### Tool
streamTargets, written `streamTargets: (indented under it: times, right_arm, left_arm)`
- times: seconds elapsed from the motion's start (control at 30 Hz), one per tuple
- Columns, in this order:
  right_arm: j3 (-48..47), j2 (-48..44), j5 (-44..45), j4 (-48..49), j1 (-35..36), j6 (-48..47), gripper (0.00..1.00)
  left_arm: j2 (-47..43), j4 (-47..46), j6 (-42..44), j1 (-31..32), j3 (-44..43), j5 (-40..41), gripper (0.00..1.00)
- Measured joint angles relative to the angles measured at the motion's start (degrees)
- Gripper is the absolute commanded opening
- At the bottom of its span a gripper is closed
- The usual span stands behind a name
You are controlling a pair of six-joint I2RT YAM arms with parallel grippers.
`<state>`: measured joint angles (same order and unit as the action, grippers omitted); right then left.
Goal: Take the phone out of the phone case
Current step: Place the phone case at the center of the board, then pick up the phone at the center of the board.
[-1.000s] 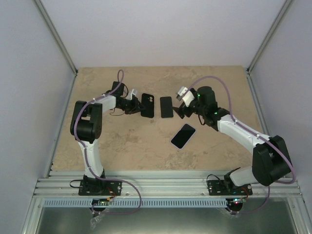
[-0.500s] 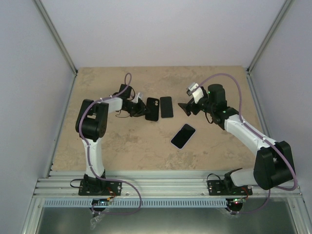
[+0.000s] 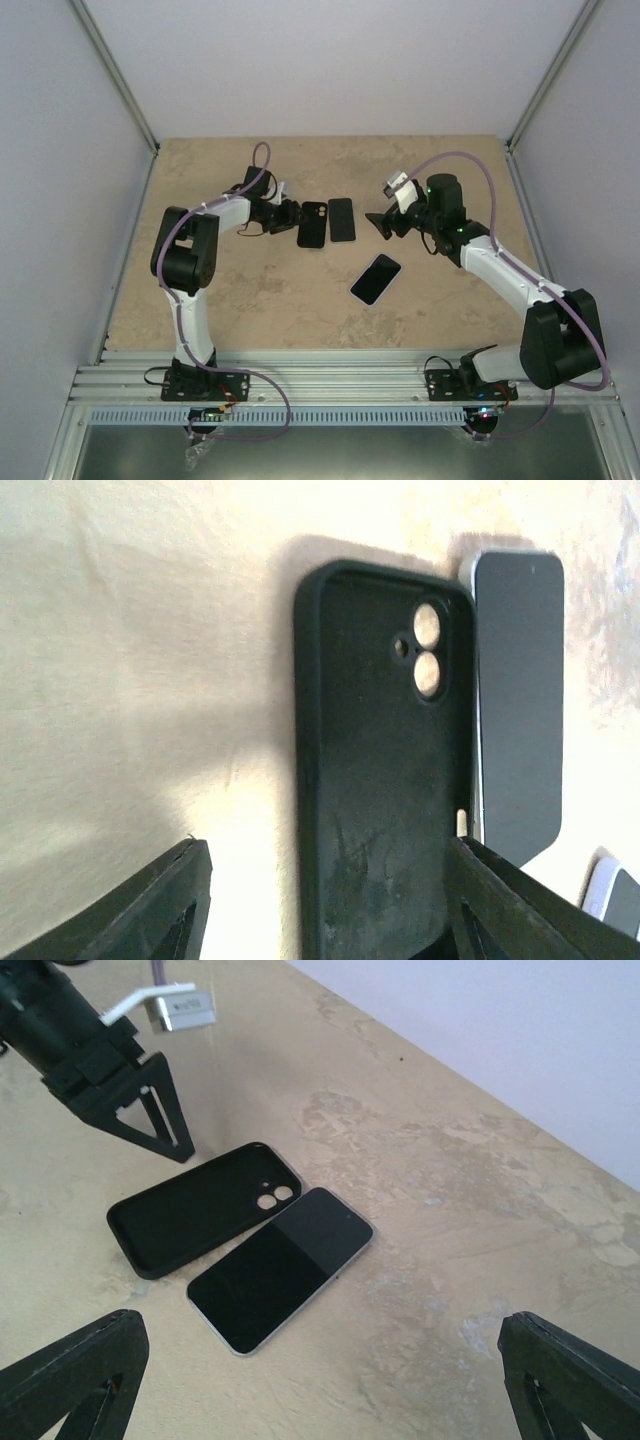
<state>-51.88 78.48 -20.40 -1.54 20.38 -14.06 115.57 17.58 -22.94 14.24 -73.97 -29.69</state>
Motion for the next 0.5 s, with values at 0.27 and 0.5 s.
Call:
streamTargets:
  times: [0.27,0.5]
  right_arm:
    - [-0.02,-3.93,0.76,-1.31,-1.75,0.85,0.98]
    - [-0.59,-9.9,1.33,-4.66,-4.22,1.97,0.98]
  left_arm:
    - [-8.13,2.89,4.04,-0.02,-0.02,9.31,0.99]
    - [-17.7,6.03,8.0,0.26,-0.24,12.35,1.0]
